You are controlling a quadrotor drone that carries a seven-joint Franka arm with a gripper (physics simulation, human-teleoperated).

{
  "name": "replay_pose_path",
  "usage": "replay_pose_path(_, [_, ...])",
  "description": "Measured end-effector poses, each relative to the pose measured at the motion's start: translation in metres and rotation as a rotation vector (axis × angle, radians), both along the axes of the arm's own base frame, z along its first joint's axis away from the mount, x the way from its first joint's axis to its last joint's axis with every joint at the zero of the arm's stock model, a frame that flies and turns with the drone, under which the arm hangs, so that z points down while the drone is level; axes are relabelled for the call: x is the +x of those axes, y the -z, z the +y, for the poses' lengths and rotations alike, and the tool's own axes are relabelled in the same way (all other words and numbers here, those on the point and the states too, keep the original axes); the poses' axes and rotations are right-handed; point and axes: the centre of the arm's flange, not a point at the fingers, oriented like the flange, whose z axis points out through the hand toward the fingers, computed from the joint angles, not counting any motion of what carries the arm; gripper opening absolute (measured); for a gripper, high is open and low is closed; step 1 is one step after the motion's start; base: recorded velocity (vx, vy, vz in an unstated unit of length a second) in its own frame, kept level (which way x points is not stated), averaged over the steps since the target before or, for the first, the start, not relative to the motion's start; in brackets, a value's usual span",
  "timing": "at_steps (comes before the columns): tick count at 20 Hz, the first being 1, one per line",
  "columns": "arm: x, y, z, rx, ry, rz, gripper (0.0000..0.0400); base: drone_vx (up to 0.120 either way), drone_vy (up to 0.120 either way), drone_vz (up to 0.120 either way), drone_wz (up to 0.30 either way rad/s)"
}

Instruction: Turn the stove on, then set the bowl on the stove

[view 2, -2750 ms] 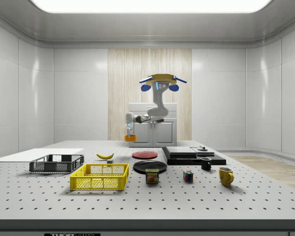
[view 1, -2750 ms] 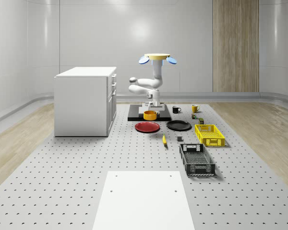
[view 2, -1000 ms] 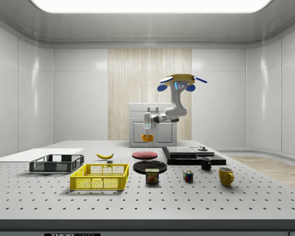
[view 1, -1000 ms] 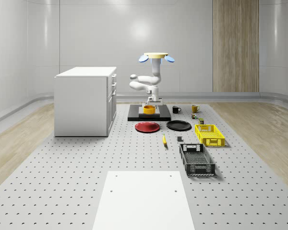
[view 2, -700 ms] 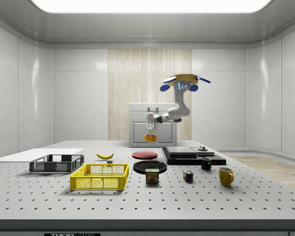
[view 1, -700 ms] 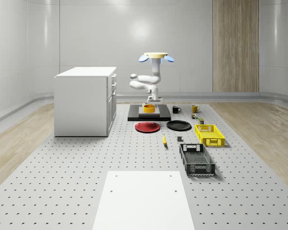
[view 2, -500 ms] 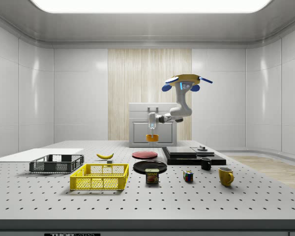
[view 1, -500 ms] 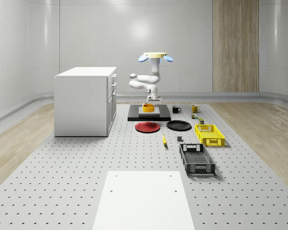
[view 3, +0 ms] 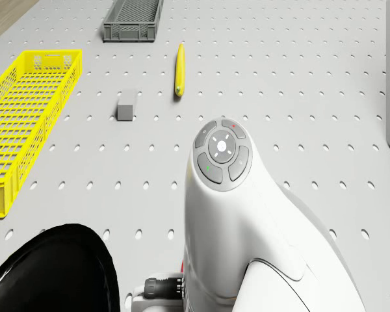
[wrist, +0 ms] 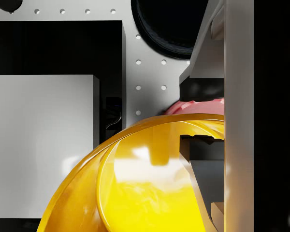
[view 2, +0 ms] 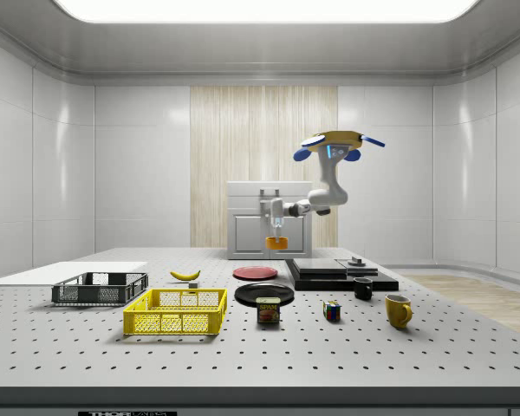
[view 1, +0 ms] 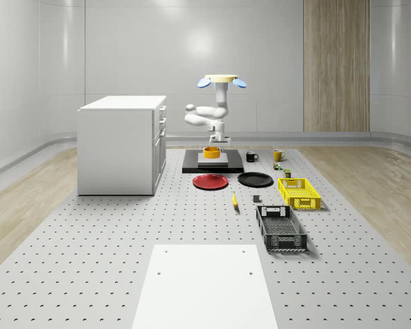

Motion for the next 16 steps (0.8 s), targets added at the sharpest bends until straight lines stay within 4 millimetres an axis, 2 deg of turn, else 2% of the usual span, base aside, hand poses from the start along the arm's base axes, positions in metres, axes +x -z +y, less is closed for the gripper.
replay_pose_path(16, [0.0,0.0,0.0,0.0,0.0,0.0,0.01,-0.12,0.0,0.0,0.0])
